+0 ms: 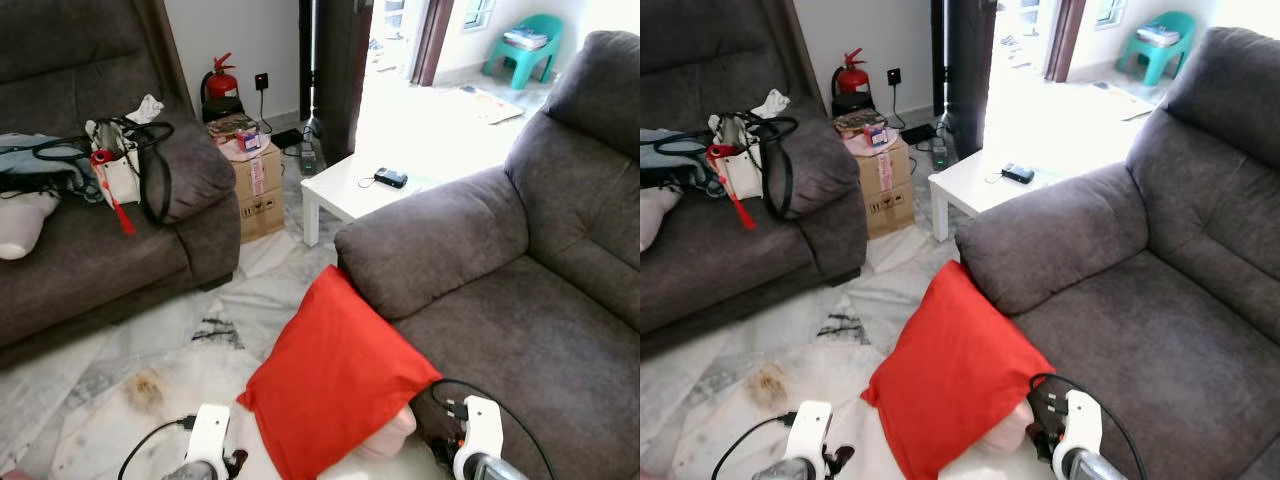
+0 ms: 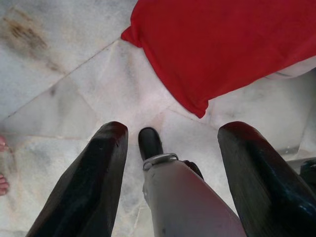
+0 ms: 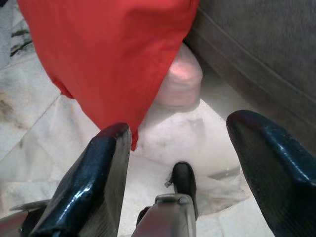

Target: Move the pillow to the sofa from floor

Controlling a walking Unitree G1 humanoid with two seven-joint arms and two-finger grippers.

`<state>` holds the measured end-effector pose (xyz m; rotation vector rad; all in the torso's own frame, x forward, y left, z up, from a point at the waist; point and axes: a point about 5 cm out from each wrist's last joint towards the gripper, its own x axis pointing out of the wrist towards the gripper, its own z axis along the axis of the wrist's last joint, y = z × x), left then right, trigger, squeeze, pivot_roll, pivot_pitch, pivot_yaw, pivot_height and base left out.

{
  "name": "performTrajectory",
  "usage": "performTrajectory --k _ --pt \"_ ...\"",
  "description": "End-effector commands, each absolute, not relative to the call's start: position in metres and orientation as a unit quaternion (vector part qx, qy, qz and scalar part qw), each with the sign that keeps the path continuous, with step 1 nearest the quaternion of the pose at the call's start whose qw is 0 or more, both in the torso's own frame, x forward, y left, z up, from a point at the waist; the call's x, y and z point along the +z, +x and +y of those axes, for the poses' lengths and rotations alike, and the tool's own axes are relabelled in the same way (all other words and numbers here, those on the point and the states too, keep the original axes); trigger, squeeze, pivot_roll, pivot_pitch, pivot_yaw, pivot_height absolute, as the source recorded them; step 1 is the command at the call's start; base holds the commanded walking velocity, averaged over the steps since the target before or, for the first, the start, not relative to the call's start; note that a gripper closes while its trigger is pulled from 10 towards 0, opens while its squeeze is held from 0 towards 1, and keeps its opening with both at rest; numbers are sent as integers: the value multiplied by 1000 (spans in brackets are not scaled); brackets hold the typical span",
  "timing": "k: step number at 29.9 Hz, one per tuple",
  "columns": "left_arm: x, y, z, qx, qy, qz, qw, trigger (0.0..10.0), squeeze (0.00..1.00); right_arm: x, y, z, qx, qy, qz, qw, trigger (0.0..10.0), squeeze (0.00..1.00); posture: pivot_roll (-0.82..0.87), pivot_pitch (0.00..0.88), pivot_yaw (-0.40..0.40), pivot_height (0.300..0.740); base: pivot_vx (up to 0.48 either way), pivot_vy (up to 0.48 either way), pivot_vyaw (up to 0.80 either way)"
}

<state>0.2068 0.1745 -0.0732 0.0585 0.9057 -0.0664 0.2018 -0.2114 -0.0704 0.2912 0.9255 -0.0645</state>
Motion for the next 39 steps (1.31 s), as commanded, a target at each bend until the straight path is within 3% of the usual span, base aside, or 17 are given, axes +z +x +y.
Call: performTrajectory --k 1,19,30,39 --pt "-76 201 177 -33 35 447 893 10000 0 -70 203 -210 -32 142 443 885 10000 0 -5 44 -19 740 266 0 0" --pt "-76 202 178 -32 34 447 893 10000 0 -70 204 -209 -35 148 440 885 10000 0 -4 58 -19 740 290 0 0" --pt "-76 202 178 -26 35 444 895 10000 0 -69 204 -210 -33 145 440 885 10000 0 3 69 -24 740 0 0 0" --pt "-71 206 182 24 40 397 917 10000 0 -67 208 -212 -38 142 418 897 10000 0 9 83 -22 740 0 0 0"
